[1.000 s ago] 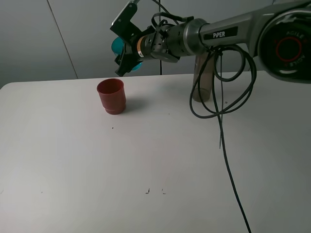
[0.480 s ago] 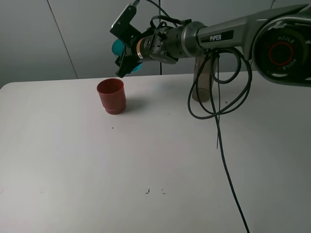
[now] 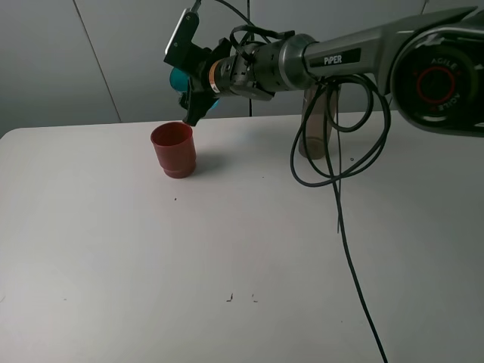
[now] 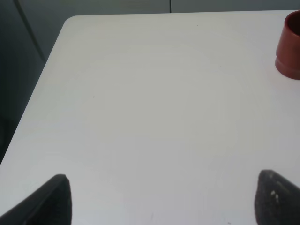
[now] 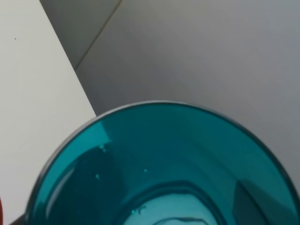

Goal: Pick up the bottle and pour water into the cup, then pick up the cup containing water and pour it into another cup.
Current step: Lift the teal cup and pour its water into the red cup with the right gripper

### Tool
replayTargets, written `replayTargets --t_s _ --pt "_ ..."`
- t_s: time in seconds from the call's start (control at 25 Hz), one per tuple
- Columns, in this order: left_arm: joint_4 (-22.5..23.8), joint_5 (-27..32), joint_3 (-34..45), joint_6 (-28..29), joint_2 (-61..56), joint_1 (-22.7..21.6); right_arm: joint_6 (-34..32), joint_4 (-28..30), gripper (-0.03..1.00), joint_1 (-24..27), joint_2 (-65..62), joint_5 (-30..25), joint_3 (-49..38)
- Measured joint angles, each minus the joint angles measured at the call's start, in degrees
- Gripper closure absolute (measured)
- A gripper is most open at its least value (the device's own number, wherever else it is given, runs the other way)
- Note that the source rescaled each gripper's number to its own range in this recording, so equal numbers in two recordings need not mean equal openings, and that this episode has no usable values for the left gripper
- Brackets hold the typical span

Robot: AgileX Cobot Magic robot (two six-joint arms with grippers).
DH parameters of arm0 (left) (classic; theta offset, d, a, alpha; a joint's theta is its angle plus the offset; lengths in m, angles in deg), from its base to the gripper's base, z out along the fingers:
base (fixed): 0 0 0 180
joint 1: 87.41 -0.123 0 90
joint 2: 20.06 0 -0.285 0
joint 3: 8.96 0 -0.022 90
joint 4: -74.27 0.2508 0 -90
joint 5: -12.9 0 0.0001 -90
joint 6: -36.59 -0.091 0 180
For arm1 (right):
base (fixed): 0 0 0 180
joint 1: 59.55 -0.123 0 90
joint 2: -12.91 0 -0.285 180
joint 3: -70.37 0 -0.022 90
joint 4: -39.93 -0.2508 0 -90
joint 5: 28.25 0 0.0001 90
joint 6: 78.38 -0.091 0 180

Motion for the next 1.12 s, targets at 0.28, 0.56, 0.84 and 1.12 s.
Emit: replayTargets --t_s 0.28,0.56,0.84,1.12 --pt "0.00 0.00 0.00 0.00 0.00 0.00 8.06 0.00 0.84 -0.71 0.00 -0.57 0.00" --pt "0.00 0.00 0.00 0.00 0.00 0.00 13.99 0.10 0.84 -1.03 0.00 -0.98 0.00" --pt "0.00 0.00 0.00 0.00 0.00 0.00 15.89 0.10 0.84 -1.22 0.00 -0.97 0.00" --pt "0.00 0.00 0.00 0.00 0.00 0.00 18.56 0.10 0.84 -1.22 0.00 -1.89 0.00"
